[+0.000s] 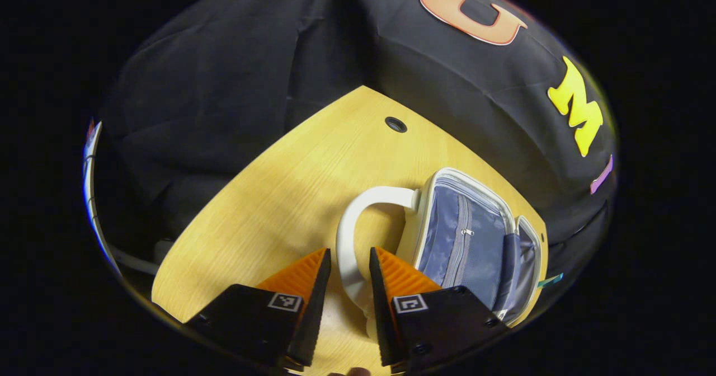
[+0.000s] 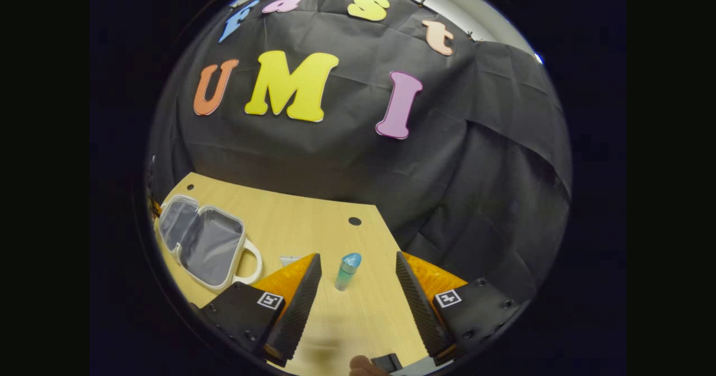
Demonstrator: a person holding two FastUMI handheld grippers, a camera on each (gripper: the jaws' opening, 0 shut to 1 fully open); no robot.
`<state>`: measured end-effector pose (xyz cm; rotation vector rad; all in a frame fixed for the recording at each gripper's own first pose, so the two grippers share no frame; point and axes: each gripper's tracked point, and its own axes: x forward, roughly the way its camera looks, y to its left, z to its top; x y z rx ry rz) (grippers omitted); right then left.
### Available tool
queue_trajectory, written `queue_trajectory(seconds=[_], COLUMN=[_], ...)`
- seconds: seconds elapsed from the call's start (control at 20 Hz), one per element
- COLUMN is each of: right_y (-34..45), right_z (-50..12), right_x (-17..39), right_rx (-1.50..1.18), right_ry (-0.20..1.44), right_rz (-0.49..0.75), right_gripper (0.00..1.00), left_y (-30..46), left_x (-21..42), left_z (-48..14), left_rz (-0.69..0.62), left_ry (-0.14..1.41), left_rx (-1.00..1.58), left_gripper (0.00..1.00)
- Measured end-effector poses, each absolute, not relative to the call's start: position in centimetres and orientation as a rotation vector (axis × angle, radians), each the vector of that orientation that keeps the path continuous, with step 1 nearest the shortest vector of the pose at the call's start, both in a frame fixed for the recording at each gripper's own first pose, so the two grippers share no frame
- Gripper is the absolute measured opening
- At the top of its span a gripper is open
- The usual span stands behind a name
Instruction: First open the suitcase, pack the skin care products into it, and then close the suitcase.
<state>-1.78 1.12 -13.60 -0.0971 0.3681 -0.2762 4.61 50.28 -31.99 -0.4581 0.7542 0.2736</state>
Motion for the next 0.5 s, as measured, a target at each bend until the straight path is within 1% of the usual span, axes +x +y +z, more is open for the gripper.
queue_trajectory(seconds=[0.05,0.15,0.2,0.25,0.4,0.5], right_y=[1.1,1.0,1.0,0.9,-0.2,-1.3], right_z=[-13.7,-13.9,-14.0,-14.2,-14.5,-14.6], right_x=[-1.6,-1.2,-1.0,-0.8,-0.6,-0.4], right_rx=[-0.098,-0.092,-0.087,-0.086,-0.095,-0.11], right_ry=[0.363,0.358,0.357,0.356,0.342,0.327], right_rz=[-0.263,-0.237,-0.221,-0.205,-0.155,-0.119], right_gripper=[0.8,0.8,0.8,0.8,0.79,0.8], left_y=[50.6,50.3,49.7,48.9,46.2,42.9], left_x=[4.2,3.6,3.3,3.1,2.9,2.7], left_z=[-31.5,-30.1,-29.1,-28.0,-25.2,-23.1], left_rz=[0.308,0.345,0.351,0.354,0.366,0.353], left_ry=[0.747,0.715,0.698,0.679,0.624,0.588], left_rx=[-0.422,-0.389,-0.38,-0.37,-0.293,-0.246], left_gripper=[0.49,0.63,1.0,0.94,0.96,0.97])
